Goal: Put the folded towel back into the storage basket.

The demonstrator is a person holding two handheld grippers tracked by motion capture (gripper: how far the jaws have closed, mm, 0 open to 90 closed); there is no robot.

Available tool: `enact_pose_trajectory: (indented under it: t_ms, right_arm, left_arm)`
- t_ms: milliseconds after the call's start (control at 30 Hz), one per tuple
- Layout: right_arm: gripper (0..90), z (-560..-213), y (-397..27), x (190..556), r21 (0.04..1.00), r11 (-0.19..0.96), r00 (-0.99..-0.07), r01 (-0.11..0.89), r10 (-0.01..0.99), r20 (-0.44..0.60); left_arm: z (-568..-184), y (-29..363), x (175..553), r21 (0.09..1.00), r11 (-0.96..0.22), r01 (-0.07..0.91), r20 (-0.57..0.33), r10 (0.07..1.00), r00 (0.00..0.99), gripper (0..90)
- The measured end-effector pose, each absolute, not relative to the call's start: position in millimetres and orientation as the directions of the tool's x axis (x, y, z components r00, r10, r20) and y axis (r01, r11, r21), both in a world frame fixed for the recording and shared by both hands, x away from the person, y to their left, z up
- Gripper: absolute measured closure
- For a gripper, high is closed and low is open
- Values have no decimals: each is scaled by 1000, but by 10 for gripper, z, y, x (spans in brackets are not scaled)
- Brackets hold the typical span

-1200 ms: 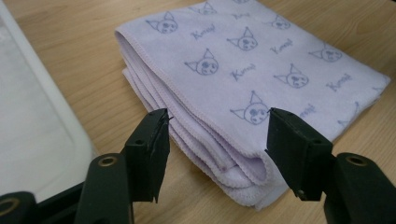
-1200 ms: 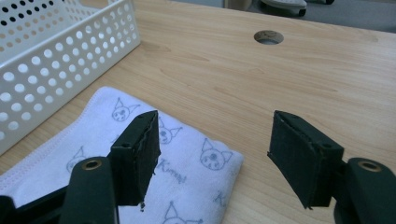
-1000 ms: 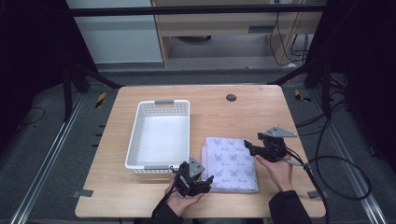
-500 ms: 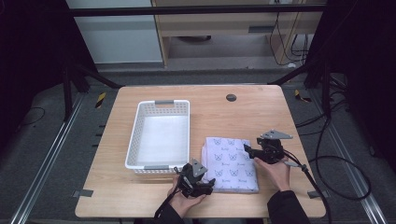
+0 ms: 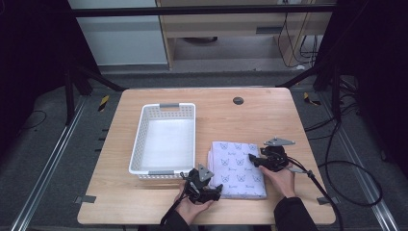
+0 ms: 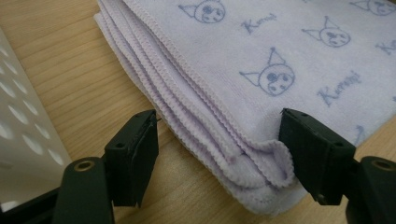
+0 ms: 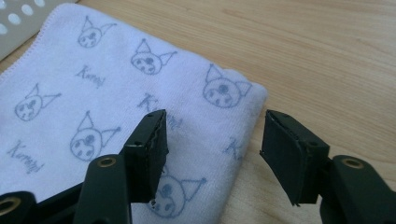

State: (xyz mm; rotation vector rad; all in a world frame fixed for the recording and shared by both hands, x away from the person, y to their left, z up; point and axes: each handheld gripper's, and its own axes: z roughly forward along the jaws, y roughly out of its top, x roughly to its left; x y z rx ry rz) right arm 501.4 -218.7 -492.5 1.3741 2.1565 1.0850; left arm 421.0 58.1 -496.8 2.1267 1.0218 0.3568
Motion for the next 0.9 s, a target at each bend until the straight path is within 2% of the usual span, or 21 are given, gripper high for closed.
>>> enact_pose_trajectory:
  t_ms: [300, 567, 733, 900]
  right_arm:
    - [458, -4970, -2165, 5027, 747, 223, -456, 626, 882, 119]
    - [502, -4989, -2155, 5035, 728, 194, -439, 657, 884, 160]
    - [571, -4992, -2146, 5032, 724, 180, -441, 666, 878, 187]
    - [631, -4988, -2142, 5031, 721, 171, -437, 672, 877, 199]
  left_arm:
    - [-5003, 577, 4224, 721, -403, 564, -80, 760, 645, 289]
    - [-5002, 568, 4219, 721, -402, 565, -89, 754, 650, 346]
    - [-4986, 552, 4198, 717, -412, 562, -91, 744, 662, 460]
    - [-4977, 548, 4202, 705, -402, 584, -128, 738, 662, 513]
